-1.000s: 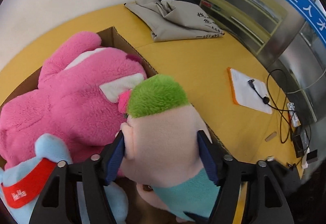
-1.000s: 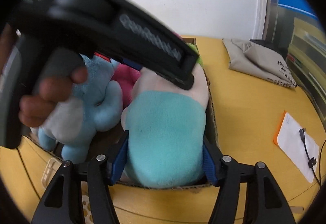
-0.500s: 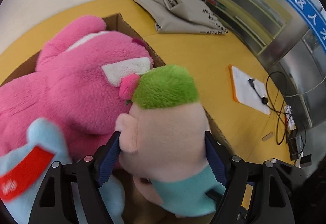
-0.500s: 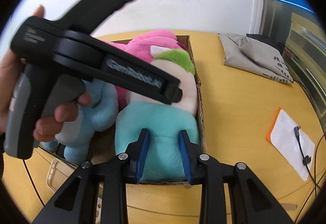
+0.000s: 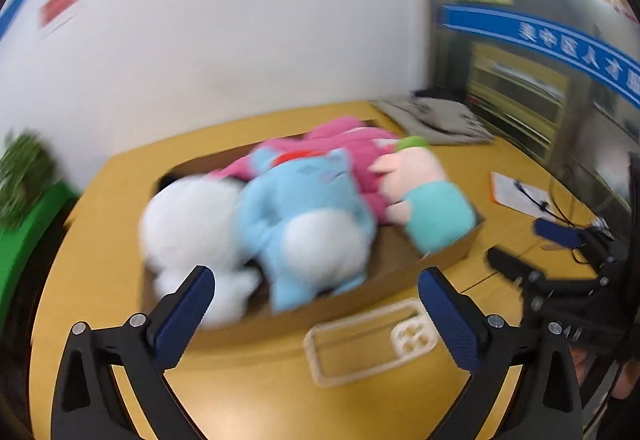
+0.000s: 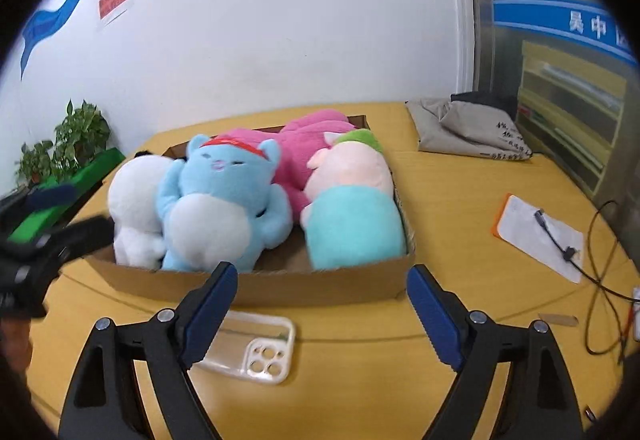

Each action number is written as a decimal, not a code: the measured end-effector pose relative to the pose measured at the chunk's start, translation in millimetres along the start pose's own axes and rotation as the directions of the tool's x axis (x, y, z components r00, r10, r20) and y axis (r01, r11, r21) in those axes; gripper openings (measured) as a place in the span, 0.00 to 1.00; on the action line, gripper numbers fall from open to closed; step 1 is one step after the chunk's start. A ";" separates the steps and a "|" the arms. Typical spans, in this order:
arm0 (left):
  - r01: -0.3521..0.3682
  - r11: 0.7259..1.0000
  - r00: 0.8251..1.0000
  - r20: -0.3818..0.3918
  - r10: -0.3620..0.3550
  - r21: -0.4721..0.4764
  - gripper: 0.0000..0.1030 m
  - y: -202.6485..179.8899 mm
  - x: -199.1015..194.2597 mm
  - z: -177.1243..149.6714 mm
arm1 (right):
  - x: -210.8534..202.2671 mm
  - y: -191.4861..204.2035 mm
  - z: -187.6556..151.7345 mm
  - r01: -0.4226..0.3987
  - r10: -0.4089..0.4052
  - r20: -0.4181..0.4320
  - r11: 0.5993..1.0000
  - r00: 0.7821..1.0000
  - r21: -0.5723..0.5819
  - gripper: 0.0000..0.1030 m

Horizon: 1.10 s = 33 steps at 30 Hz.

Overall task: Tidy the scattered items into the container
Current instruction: 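Withdraw both grippers and move toward the clear phone case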

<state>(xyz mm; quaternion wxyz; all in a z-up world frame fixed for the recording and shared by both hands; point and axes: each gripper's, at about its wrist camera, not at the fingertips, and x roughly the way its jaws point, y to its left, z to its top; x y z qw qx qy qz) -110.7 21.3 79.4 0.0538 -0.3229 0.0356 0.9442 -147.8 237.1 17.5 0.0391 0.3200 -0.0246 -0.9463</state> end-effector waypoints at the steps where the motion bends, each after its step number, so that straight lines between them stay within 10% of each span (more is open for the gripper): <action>1: -0.019 0.999 1.000 0.002 0.020 -0.033 1.00 6.8 -5.8 -6.7 | -6.0 8.3 -0.4 0.026 -0.026 0.007 0.999 1.000 -0.021 0.84; 33: 0.036 0.989 0.999 0.019 -0.034 -0.143 1.00 19.0 -55.4 -44.2 | -58.7 48.7 -14.5 0.086 -0.081 0.053 0.990 0.995 -0.111 0.84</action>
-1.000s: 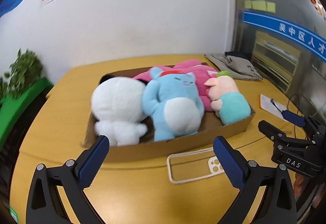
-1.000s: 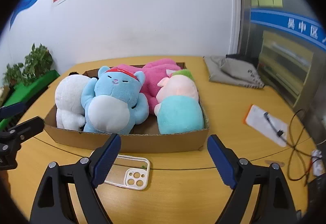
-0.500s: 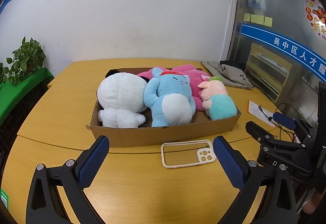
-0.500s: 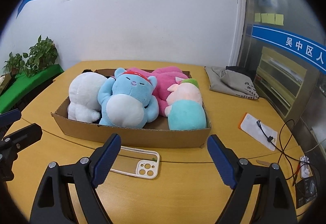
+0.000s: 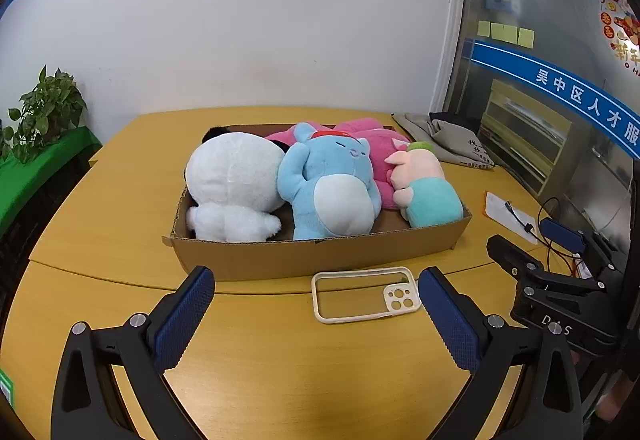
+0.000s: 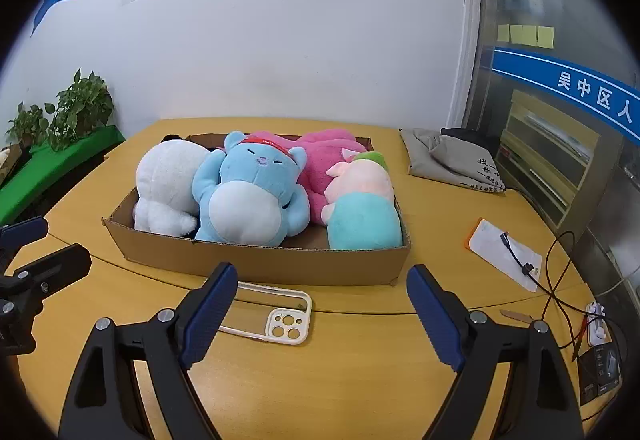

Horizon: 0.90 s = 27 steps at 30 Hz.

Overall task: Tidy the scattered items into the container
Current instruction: 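Withdraw both grippers and move toward the clear phone case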

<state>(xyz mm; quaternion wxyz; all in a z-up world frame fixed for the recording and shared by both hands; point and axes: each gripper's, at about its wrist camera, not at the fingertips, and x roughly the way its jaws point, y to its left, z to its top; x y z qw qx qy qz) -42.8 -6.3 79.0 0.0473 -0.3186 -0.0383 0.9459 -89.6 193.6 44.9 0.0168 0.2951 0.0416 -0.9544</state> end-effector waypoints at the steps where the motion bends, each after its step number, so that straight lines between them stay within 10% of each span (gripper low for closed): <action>1: -0.002 1.000 1.000 -0.002 0.002 -0.002 1.00 0.3 1.1 -0.1 | 0.8 -0.6 -0.2 0.002 -0.002 -0.001 1.000 1.000 0.001 0.84; 27: 0.027 0.998 0.966 -0.254 -0.039 -0.049 0.96 14.4 105.5 -34.1 | 89.1 -27.2 -54.4 -0.029 0.050 -0.228 0.995 0.972 0.094 0.84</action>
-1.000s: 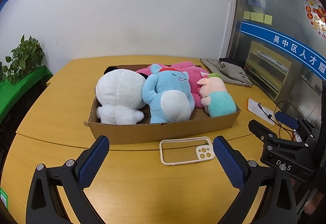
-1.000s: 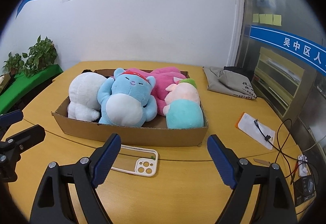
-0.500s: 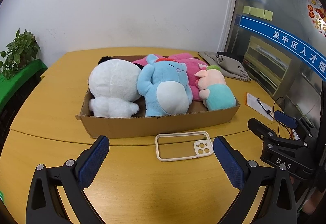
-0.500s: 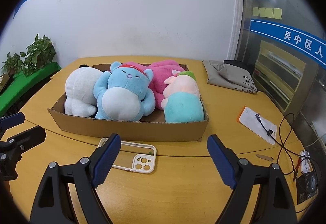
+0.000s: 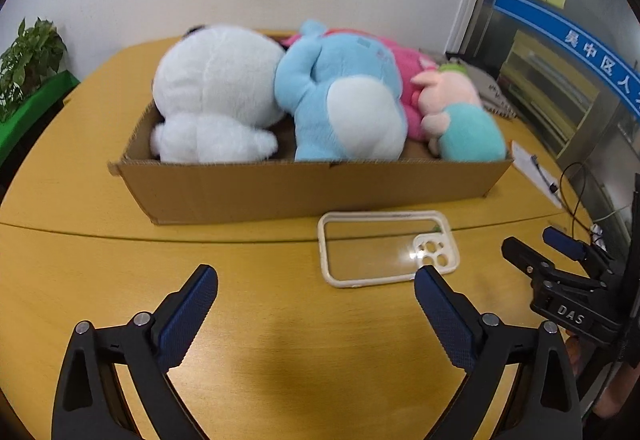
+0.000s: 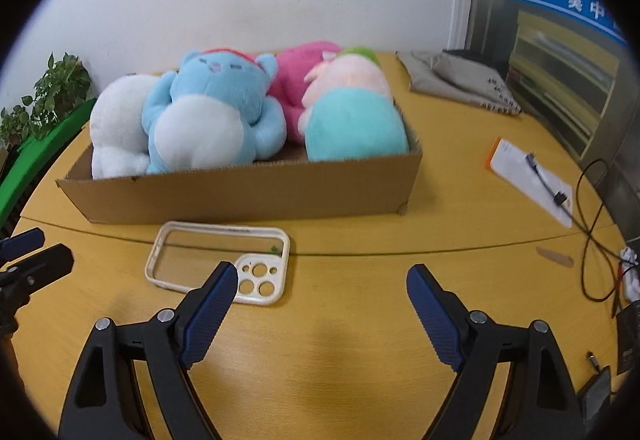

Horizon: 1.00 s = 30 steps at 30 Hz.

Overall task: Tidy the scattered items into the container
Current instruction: 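Withdraw both grippers and move toward the clear phone case, then close the right gripper on the phone case's white frame, then lift the phone case with the right gripper and carry it over the box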

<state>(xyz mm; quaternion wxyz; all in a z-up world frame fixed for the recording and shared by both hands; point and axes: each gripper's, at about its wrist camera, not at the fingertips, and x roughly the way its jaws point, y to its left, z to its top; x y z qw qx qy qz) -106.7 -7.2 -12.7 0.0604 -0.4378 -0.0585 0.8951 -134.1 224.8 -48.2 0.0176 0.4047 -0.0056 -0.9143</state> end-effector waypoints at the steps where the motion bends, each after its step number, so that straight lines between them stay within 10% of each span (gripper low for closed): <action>1: 0.010 1.000 1.000 -0.018 -0.010 -0.007 0.95 1.4 8.0 0.2 | 6.0 0.2 -2.5 -0.009 0.009 -0.010 1.000 1.000 -0.006 0.84; 10: 0.105 0.994 0.980 -0.166 -0.109 -0.031 0.51 -3.9 73.8 5.5 | 52.1 10.9 -5.4 -0.017 0.015 -0.065 1.000 0.998 -0.022 0.73; 15: 0.076 0.997 0.980 -0.183 -0.076 -0.008 0.19 -8.0 86.5 4.2 | 71.5 16.6 -8.6 -0.014 0.011 -0.097 0.999 0.995 -0.036 0.36; 20: 0.093 0.995 0.979 -0.181 -0.097 -0.033 0.12 -1.9 83.2 3.0 | 76.1 24.2 -14.8 -0.059 0.053 -0.095 0.996 0.994 -0.061 0.08; 30: 0.095 0.995 0.982 -0.160 -0.098 -0.029 0.07 9.8 58.4 -8.3 | 61.3 29.5 -17.1 -0.079 0.075 -0.084 0.996 0.994 -0.040 0.06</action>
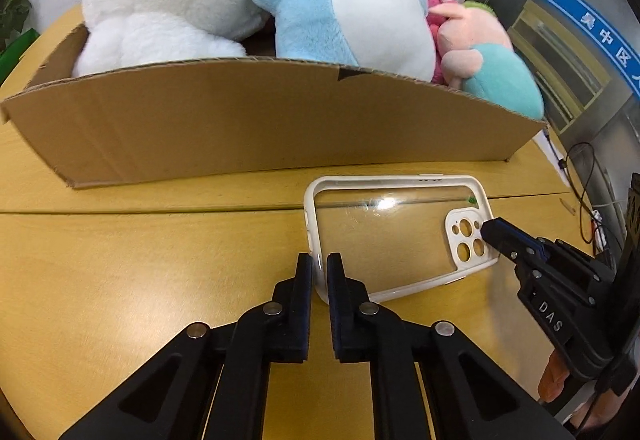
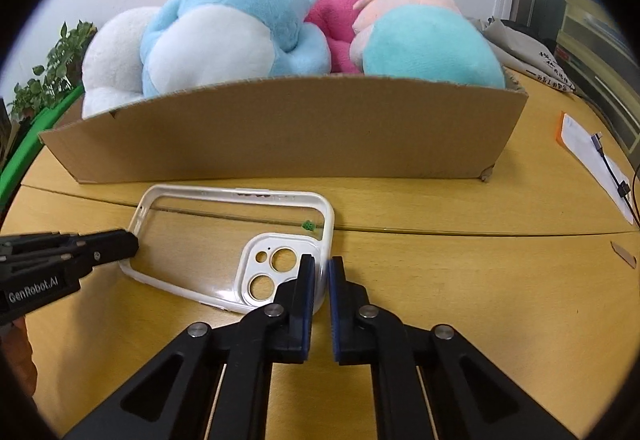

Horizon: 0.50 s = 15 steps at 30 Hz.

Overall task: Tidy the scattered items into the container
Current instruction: 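Lift the phone case with the right gripper and carry it over the box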

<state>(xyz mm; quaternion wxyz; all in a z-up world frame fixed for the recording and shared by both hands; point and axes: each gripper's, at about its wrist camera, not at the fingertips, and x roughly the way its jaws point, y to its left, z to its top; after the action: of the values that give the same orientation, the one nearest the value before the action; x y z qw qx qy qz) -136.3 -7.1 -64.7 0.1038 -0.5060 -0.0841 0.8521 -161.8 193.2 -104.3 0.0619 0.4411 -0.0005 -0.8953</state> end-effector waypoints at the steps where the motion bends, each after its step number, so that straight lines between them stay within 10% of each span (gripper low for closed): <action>1: 0.004 1.000 1.000 0.011 -0.004 0.001 0.07 1.3 -6.6 -0.5 | -6.2 0.9 0.5 -0.004 0.004 0.014 1.000 1.000 0.001 0.06; 15: -0.025 0.996 0.943 0.332 -0.004 0.085 0.07 -2.5 -137.0 121.5 | -109.8 30.4 120.3 -0.003 0.025 0.360 0.998 0.933 -0.061 0.06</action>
<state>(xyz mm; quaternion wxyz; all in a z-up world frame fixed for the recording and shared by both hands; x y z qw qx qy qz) -179.1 -45.2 109.2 0.1058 -0.3507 -0.0600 0.9286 -187.3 168.8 57.5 0.0802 0.2675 0.0116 -0.9601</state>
